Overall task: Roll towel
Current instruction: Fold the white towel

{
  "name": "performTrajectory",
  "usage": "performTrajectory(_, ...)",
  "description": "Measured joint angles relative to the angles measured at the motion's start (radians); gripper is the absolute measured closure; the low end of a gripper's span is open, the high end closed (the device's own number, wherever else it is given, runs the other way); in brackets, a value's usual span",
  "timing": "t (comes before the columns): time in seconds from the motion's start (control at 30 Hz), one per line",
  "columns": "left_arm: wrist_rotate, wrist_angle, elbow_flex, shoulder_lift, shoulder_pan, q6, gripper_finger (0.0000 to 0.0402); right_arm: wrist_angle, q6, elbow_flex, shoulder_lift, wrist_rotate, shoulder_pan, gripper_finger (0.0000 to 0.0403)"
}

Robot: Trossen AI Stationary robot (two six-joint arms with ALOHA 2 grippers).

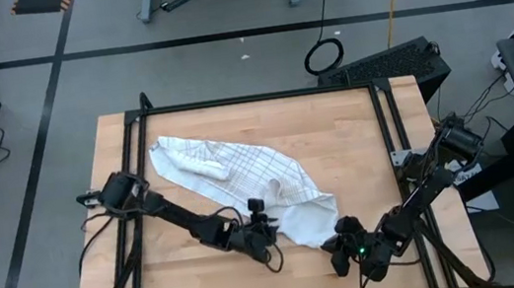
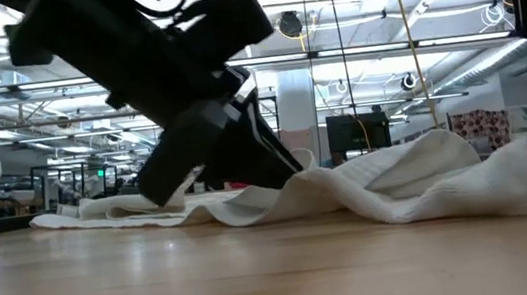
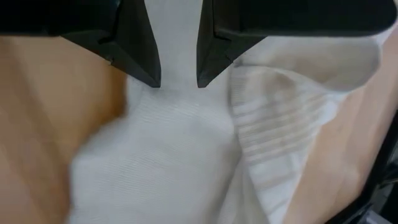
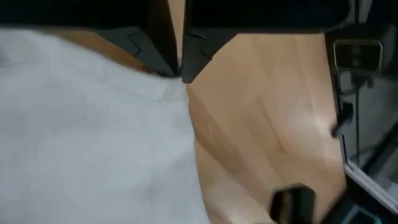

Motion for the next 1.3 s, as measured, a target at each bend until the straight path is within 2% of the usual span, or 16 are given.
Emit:
performTrajectory(0.13, -0.038, 0.000, 0.000, 0.000, -0.019, -0.007, 0.0292, -0.005, -0.003, 0.000, 0.018, -0.067, 0.001, 0.0354)
performTrajectory(0.27, -0.069, 0.004, 0.000, 0.000, -0.024, -0.012, 0.0292, -0.009, -0.027, 0.000, 0.056, -0.063, 0.000, 0.0325)
performTrajectory(0.5, -0.073, 0.010, 0.000, 0.000, -0.024, -0.052, 0.0292, 0.056, -0.138, 0.002, 0.096, -0.021, 0.002, 0.0306)
performTrajectory(0.6, -0.074, 0.018, 0.000, 0.000, -0.024, -0.061, 0.0292, 0.099, -0.174, 0.001, 0.098, -0.017, -0.008, 0.0320)
performTrajectory(0.77, -0.112, 0.053, 0.000, -0.001, -0.031, -0.013, 0.0292, 0.256, -0.269, 0.001, 0.093, -0.016, -0.020, 0.0392)
performTrajectory(0.97, -0.134, 0.132, 0.001, -0.029, -0.083, 0.094, 0.0292, 0.489, -0.396, 0.001, 0.091, -0.010, -0.021, 0.0400)
performTrajectory(1.07, -0.106, 0.154, 0.001, -0.030, -0.105, 0.106, 0.0292, 0.549, -0.407, 0.001, 0.089, 0.027, -0.022, 0.0400)
performTrajectory(1.2, -0.016, 0.245, 0.002, -0.006, -0.126, 0.096, 0.0292, 0.514, -0.367, 0.001, 0.089, 0.047, -0.022, 0.0401)
performTrajectory(1.3, -0.007, 0.238, 0.002, 0.034, -0.139, 0.093, 0.0292, 0.452, -0.317, 0.001, 0.089, 0.062, -0.023, 0.0399)
